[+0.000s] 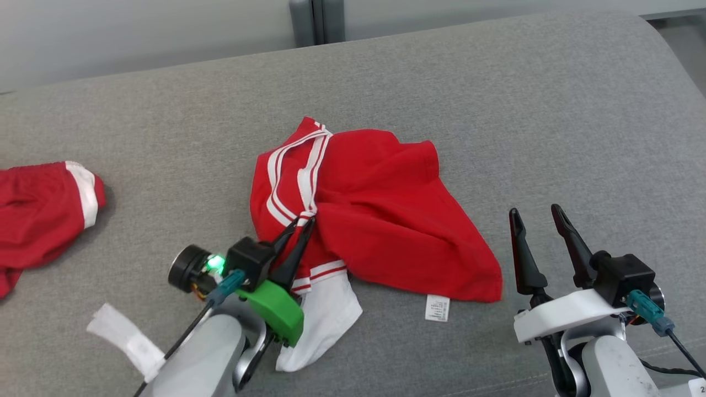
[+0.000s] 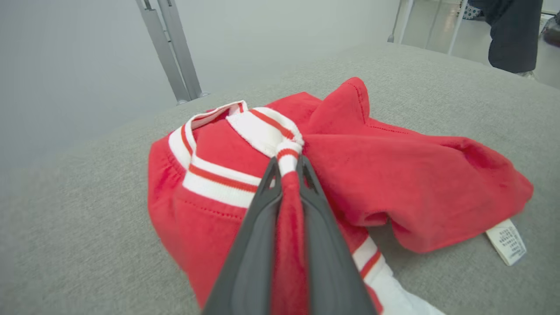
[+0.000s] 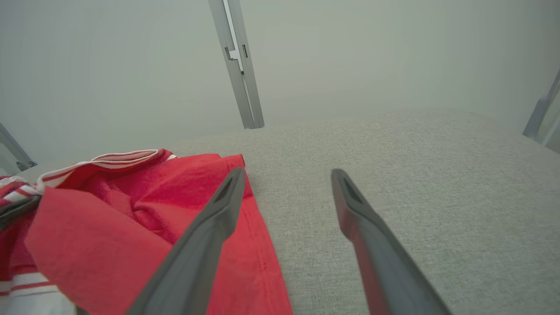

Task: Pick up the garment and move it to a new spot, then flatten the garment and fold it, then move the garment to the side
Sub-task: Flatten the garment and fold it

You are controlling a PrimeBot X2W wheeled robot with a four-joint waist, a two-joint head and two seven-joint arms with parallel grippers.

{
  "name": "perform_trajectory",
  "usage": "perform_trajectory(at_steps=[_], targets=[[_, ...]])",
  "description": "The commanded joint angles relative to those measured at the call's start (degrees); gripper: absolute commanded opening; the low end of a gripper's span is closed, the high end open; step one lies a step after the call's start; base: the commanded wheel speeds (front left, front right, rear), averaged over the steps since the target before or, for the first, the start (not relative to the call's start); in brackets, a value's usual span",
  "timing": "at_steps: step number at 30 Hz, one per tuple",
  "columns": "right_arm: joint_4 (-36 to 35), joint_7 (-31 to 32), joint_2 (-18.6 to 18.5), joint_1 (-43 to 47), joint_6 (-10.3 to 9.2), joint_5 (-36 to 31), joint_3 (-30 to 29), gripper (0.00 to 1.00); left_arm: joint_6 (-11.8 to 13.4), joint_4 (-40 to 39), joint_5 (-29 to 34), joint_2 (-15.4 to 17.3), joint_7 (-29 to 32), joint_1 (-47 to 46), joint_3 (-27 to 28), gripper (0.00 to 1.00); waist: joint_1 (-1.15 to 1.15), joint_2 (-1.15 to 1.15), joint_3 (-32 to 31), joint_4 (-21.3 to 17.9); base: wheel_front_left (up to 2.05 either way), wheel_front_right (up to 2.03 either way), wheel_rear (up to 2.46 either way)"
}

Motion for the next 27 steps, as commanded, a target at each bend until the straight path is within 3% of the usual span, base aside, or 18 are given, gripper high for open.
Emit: perform_trajectory(at_steps=[1,11,12,13,27], targets=[[0.3,-0.2,-0.1,0.4,-0.04,-0.3,0.0,1.00,0.4,-1.8,-1.0,0.6,0.0,2.6,2.0,0.00,0.00,0.00,-0.4,1.4,0.00,0.00,0.00],[1.8,-0.2,-0.1,0.6,-0.04,-0.9,0.3,1.00,0.7,-5.2,-1.2,0.1,0.0,13.7,11.0,0.03,0.00,0.00,-1.7,4.2,0.00,0.00,0.00],[2.0,-0.2,-0.1,0.7,-0.04,-1.1,0.4,1.00,0.7,-5.4,-0.7,-0.1,0.0,14.5,11.9,0.47,0.00,0.00,-1.9,4.4,0.00,0.00,0.00],[2.1,-0.2,-0.1,0.8,-0.04,-1.1,0.4,1.00,0.7,-5.5,-0.3,-0.3,0.0,14.9,12.6,1.00,0.00,0.00,-2.2,4.6,0.00,0.00,0.00],[3.0,-0.2,-0.1,2.8,-0.04,-1.7,-0.3,1.00,-1.2,-18.8,6.1,-3.3,0.0,23.7,27.2,1.00,0.00,0.00,-5.1,7.5,0.00,0.00,0.00]])
